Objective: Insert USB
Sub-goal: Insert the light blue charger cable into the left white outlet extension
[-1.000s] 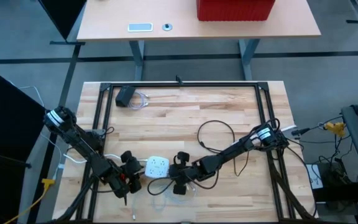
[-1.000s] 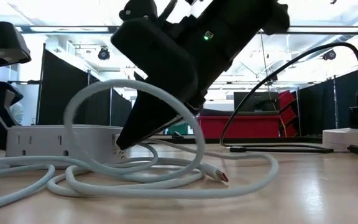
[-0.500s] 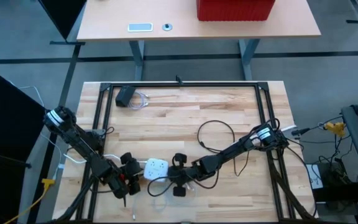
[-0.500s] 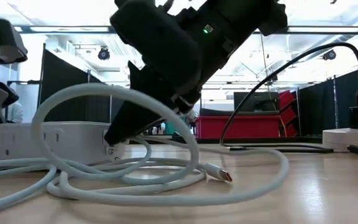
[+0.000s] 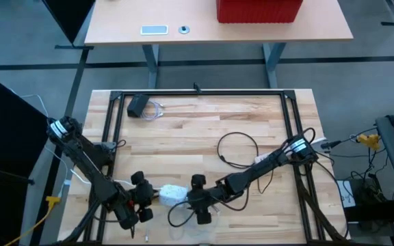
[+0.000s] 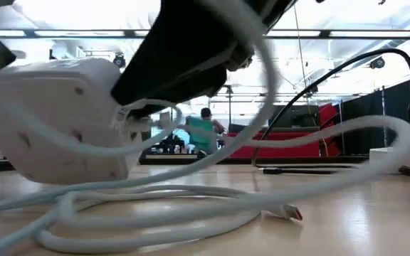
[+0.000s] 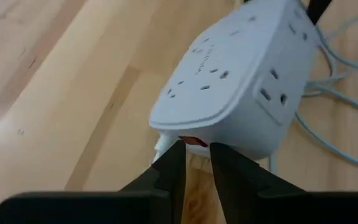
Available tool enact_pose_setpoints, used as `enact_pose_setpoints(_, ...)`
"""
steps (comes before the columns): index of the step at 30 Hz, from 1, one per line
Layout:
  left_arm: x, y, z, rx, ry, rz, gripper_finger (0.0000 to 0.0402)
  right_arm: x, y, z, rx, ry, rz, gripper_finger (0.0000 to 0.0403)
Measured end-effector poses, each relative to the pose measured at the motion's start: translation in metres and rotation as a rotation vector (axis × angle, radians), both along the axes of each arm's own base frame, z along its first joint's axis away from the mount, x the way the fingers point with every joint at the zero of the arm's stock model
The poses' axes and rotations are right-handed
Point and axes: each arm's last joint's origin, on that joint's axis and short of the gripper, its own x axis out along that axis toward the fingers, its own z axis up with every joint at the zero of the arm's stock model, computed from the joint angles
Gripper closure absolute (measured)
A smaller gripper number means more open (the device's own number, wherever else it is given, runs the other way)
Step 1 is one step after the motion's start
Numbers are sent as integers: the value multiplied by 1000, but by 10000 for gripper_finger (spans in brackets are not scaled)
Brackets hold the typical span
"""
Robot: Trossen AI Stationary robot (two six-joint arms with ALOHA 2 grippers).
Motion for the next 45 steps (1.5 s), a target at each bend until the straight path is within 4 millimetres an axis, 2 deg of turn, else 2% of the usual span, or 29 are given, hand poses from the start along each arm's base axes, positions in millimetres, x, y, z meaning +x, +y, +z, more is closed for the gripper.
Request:
enact_pose_setpoints(4,-2,-2,0,-15,-3,6,335,-2,-2,1,-16,19,-7,155)
enact_pose_setpoints(9,-4,-3,-2,-64,44,2,334,-2,-1,-4,-18,37,-2,136)
enact_pose_setpoints(15,-8,-6,0,-63,48,-13,337,-3,-9,-8,-104,67,-80,132)
enact_pose_setpoints(18,-10,-15,11,23,-49,-64,338,2,-22,-13,-195,52,-161,141)
enact_pose_setpoints(21,-16,-27,31,185,-217,-124,338,8,-35,-22,-210,62,-204,163)
enact_pose_setpoints(24,-28,-42,55,293,-369,-165,339,13,-42,-34,-214,75,-221,202)
enact_pose_setpoints(28,-53,-57,84,412,-547,-190,338,22,-42,-57,-206,50,-215,279)
enact_pose_setpoints(32,-76,-66,102,518,-667,-192,339,41,-32,-67,-88,-136,-118,378)
enact_pose_setpoints(33,-79,-67,104,536,-679,-196,339,47,-29,-69,-61,-175,-94,390)
enact_pose_setpoints(37,-81,-67,108,585,-671,-218,338,84,-18,-68,15,-287,-51,389)
enact_pose_setpoints(40,-77,-65,109,589,-669,-200,339,111,-11,-80,64,-279,34,399)
enact_pose_setpoints(42,-76,-65,109,582,-670,-194,338,123,-7,-83,55,-245,59,400)
enact_pose_setpoints(45,-77,-65,109,547,-661,-206,338,129,-5,-70,-20,-153,89,401)
